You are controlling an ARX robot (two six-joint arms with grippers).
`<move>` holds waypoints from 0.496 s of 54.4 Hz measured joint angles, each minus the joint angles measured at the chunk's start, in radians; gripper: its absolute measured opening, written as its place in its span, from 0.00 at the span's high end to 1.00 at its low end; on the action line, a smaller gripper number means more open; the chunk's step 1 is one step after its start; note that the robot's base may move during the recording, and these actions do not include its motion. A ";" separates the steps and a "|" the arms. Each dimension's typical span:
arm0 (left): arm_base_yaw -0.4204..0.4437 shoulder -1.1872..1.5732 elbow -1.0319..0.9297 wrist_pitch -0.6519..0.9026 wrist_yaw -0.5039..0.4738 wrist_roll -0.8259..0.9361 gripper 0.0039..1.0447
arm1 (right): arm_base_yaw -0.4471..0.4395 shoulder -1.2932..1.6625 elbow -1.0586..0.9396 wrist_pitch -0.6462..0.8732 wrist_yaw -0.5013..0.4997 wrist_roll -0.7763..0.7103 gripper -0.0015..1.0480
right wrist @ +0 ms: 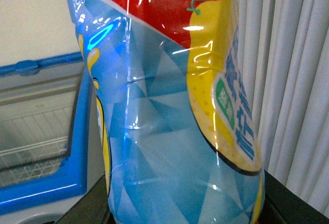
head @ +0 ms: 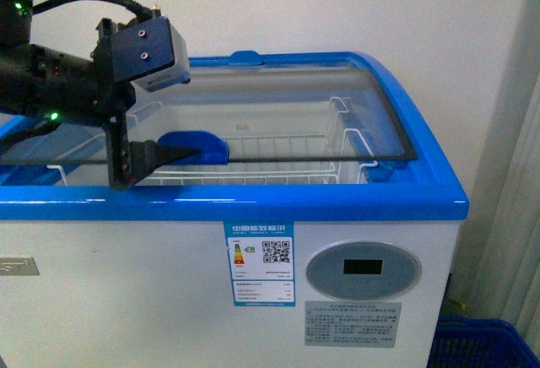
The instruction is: Put drink in fridge
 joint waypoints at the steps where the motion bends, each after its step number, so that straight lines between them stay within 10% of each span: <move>1: -0.001 0.013 0.018 0.015 -0.011 -0.002 0.08 | 0.000 0.000 0.000 0.000 0.000 0.000 0.56; 27: -0.044 0.298 0.407 0.390 -0.383 -0.096 0.08 | 0.000 0.000 0.000 0.000 -0.001 0.000 0.56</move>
